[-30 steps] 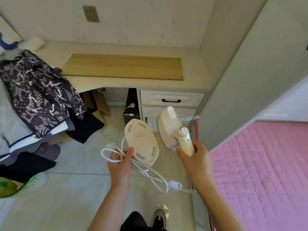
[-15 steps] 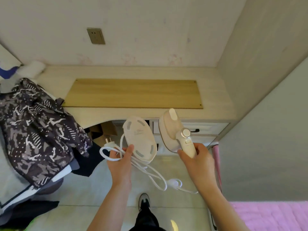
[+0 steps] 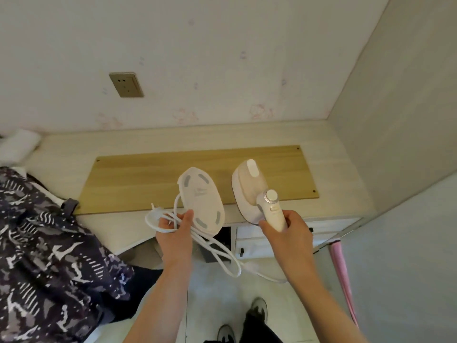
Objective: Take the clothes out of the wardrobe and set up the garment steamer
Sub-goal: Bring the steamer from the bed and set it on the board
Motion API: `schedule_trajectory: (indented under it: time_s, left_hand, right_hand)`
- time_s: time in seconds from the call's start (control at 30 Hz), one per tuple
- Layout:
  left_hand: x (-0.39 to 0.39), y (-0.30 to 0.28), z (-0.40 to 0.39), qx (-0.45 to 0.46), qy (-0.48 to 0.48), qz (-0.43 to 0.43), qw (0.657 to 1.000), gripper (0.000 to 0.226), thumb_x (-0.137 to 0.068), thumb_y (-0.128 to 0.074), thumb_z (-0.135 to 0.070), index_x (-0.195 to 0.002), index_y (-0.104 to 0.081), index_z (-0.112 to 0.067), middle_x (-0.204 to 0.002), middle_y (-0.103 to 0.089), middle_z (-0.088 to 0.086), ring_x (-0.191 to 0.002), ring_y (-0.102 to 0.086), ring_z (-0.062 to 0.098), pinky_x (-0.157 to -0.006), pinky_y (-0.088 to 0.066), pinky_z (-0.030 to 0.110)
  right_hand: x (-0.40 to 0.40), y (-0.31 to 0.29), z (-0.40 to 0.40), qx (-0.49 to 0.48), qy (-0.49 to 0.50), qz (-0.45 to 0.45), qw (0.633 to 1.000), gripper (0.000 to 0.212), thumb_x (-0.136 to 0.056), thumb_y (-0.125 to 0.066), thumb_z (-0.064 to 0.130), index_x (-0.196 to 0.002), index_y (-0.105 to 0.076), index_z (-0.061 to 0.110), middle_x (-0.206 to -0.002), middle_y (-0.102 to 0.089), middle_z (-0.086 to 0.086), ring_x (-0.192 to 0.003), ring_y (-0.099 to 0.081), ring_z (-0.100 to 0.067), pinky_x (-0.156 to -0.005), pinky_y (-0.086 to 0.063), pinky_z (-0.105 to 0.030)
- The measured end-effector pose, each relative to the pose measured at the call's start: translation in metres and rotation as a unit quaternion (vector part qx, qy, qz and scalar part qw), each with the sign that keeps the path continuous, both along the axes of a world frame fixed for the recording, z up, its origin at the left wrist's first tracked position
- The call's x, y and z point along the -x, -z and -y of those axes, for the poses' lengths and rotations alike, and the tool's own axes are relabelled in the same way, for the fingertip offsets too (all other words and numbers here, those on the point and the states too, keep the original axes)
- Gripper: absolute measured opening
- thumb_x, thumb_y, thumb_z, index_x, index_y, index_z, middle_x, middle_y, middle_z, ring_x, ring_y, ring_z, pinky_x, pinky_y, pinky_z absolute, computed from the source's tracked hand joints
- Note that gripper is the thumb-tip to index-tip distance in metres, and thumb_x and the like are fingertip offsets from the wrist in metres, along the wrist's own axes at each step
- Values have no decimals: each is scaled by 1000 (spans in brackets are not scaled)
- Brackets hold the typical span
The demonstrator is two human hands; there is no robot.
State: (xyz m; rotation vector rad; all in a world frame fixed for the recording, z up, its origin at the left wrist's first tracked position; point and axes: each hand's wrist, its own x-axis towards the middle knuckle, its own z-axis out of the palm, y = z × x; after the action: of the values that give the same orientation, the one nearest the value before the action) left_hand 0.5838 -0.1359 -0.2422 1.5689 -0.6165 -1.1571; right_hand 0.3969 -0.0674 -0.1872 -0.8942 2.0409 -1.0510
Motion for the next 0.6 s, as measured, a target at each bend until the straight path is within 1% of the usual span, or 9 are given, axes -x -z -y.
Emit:
schedule_trajectory:
  time_s: [0.1,0.23,0.4,0.6]
  left_hand:
    - [9,3,29,-7,-5,24,1000,17,-82,-74,-13,-75,-58,-12,-72,-63,5,-66,-61,18,-65,-50,32]
    - [23,6,65,-5,-22,45,999,17,-83,-74,-16,-76,-58,-14,-73,-63,4,-67,-61,17,-63,-49,30]
    - [45,9,102,-23,-13,44,999,19,-85,-71,-19,-79,-54,-15,-74,-60,1,-66,-59,14,-62,-47,27]
    - [75,21,135,-50,2,32,998,19,-87,-69,-17,-80,-53,-14,-75,-59,3,-69,-60,17,-63,-48,29]
  right_hand:
    - [9,4,26,1,4,-1,1000,27,-80,-74,26,-98,-55,20,-81,-58,12,-73,-54,-1,-54,-35,-17]
    - [24,9,64,-1,-4,4,1000,25,-80,-72,26,-97,-54,21,-79,-57,12,-70,-53,0,-51,-31,-14]
    - [47,12,107,-9,-10,12,1000,25,-79,-73,28,-95,-55,21,-79,-59,11,-71,-55,-2,-53,-37,-18]
    - [76,22,142,-25,-14,6,1000,26,-79,-73,28,-97,-55,21,-80,-58,13,-71,-54,-1,-51,-36,-17]
